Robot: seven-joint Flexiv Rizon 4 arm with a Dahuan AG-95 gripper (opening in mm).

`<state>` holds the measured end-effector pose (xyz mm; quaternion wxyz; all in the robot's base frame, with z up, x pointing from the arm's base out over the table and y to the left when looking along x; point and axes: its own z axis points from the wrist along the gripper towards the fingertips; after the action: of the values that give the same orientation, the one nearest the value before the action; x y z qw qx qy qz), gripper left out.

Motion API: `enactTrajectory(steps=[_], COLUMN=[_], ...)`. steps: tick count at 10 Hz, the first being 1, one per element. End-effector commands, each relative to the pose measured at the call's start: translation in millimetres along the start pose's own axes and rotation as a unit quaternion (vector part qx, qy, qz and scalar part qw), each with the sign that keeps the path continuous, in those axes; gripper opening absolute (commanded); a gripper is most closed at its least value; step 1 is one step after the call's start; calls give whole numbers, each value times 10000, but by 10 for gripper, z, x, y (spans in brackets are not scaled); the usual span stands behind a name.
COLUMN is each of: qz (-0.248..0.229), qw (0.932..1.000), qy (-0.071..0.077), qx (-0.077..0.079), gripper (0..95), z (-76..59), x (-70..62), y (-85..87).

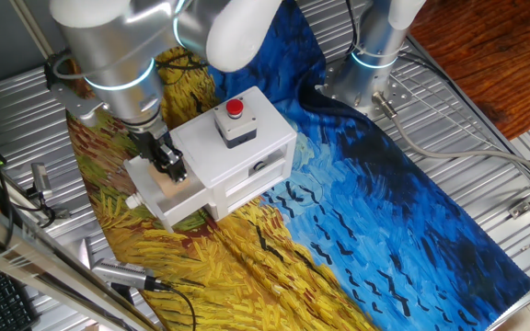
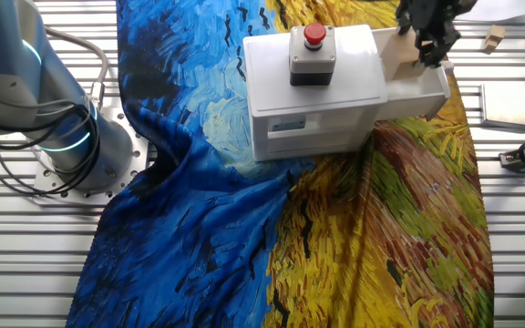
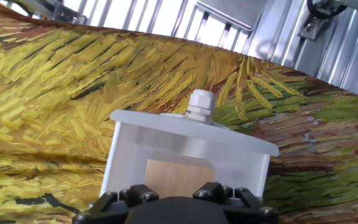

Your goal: Take something out of a drawer

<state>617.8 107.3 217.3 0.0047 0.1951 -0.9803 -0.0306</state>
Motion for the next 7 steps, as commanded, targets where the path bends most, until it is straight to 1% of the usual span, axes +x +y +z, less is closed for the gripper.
enactTrajectory(steps=[1, 3, 4, 5, 7], qz=[-151, -278, -349, -390, -456], qw=[9999, 9996, 9993, 9991, 9989], qy=[69, 111, 137, 141, 131], qx=[-24, -12, -4, 16, 15], gripper=[0, 0, 0, 0, 0], z=[-154, -301, -420, -488, -528], x=[11, 47, 105, 154, 200], y=[-56, -63, -50, -49, -62])
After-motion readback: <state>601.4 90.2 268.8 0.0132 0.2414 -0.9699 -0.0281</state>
